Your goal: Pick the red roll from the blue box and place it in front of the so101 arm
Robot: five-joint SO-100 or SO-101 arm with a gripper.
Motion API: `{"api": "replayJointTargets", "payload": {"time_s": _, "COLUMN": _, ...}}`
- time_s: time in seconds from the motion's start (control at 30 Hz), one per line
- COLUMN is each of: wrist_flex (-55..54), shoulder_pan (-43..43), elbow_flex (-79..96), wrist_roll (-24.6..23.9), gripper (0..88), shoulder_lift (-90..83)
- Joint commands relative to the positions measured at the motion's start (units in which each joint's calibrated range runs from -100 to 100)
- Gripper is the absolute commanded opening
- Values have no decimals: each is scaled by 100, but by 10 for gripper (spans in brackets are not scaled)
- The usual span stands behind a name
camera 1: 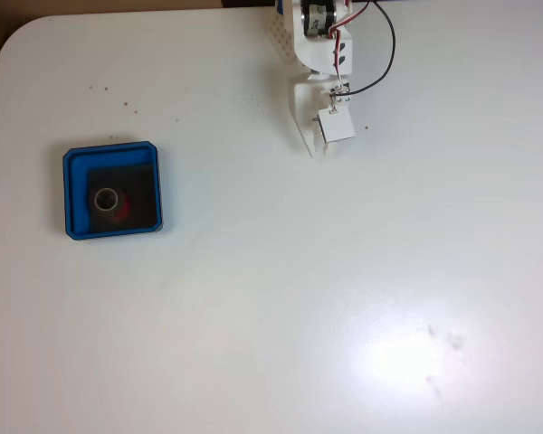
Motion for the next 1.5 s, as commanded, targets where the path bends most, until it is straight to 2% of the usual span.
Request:
{"api": "replayJointTargets", "payload": {"time_s": 0.0, "wrist_flex": -42, "shoulder_pan": 29, "elbow_flex": 27, "wrist_roll": 27, "gripper": 16, "shoulder_lift": -290}}
{"api": "replayJointTargets", "payload": {"time_s": 0.37, "wrist_flex": -42, "shoulder_pan": 68, "elbow_flex": 27, "wrist_roll": 27, "gripper": 16, "shoulder_lift": -298}}
{"api": "replayJointTargets", "payload": {"time_s": 0.47, "wrist_flex": -42, "shoulder_pan": 303, "elbow_flex": 18, "wrist_roll": 36, "gripper": 16, "shoulder_lift": -298}}
{"api": "replayJointTargets", "payload": {"time_s": 0.57, "wrist_flex": -42, "shoulder_pan": 1299, "elbow_flex": 18, "wrist_roll": 36, "gripper": 16, "shoulder_lift": -298}}
{"api": "replayJointTargets", "payload": {"time_s": 0.77, "wrist_flex": -58, "shoulder_pan": 3928, "elbow_flex": -9, "wrist_roll": 36, "gripper": 16, "shoulder_lift": -298}}
{"api": "replayJointTargets", "payload": {"time_s": 0.93, "wrist_flex": -91, "shoulder_pan": 5032, "elbow_flex": -45, "wrist_roll": 36, "gripper": 16, "shoulder_lift": -298}}
{"api": "replayJointTargets", "payload": {"time_s": 1.07, "wrist_flex": -108, "shoulder_pan": 5110, "elbow_flex": -108, "wrist_roll": 36, "gripper": 16, "shoulder_lift": -281}}
{"api": "replayJointTargets", "payload": {"time_s": 1.2, "wrist_flex": -108, "shoulder_pan": 5119, "elbow_flex": -935, "wrist_roll": 36, "gripper": 16, "shoulder_lift": -14}}
{"api": "replayJointTargets", "payload": {"time_s": 1.47, "wrist_flex": -100, "shoulder_pan": 5119, "elbow_flex": -3738, "wrist_roll": 36, "gripper": 16, "shoulder_lift": 3038}}
